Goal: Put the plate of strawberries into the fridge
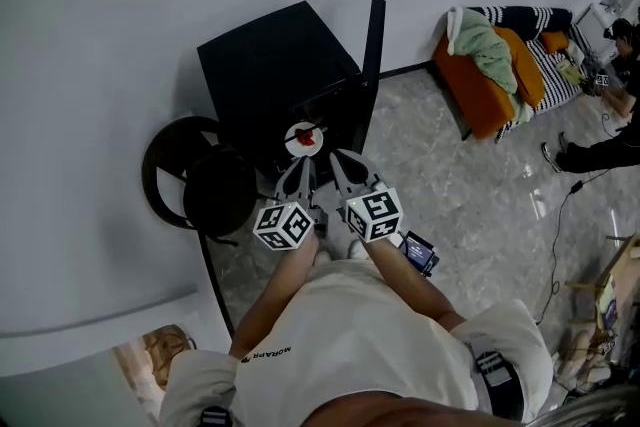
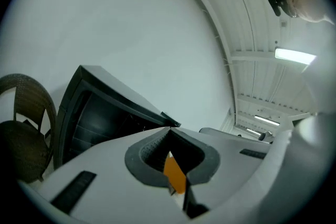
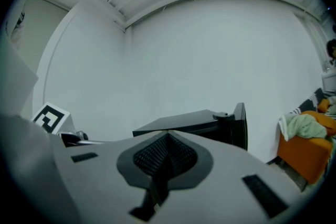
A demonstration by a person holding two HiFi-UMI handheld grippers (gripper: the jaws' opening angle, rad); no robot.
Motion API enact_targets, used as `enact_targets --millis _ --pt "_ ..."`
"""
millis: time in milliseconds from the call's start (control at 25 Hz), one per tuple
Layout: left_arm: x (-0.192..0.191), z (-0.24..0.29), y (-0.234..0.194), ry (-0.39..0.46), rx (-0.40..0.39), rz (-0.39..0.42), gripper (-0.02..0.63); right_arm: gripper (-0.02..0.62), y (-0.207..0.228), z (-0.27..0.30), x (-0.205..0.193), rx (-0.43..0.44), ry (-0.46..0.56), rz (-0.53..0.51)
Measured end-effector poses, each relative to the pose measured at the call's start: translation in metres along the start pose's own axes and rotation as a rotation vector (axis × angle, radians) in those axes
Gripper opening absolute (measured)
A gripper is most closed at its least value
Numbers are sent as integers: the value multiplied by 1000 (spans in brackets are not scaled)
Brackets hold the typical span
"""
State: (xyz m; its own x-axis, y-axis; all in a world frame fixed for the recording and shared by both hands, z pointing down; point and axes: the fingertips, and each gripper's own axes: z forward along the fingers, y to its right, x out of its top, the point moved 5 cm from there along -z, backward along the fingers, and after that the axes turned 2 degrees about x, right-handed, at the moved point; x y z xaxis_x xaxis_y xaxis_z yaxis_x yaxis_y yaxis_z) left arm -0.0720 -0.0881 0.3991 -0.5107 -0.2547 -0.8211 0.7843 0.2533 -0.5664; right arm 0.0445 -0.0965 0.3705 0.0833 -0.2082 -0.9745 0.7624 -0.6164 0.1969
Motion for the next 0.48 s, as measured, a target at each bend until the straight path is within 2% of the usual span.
enact_targets --millis 480 --pt "36 9 32 58 -10 283 0 12 0 11 23 8 54 -62"
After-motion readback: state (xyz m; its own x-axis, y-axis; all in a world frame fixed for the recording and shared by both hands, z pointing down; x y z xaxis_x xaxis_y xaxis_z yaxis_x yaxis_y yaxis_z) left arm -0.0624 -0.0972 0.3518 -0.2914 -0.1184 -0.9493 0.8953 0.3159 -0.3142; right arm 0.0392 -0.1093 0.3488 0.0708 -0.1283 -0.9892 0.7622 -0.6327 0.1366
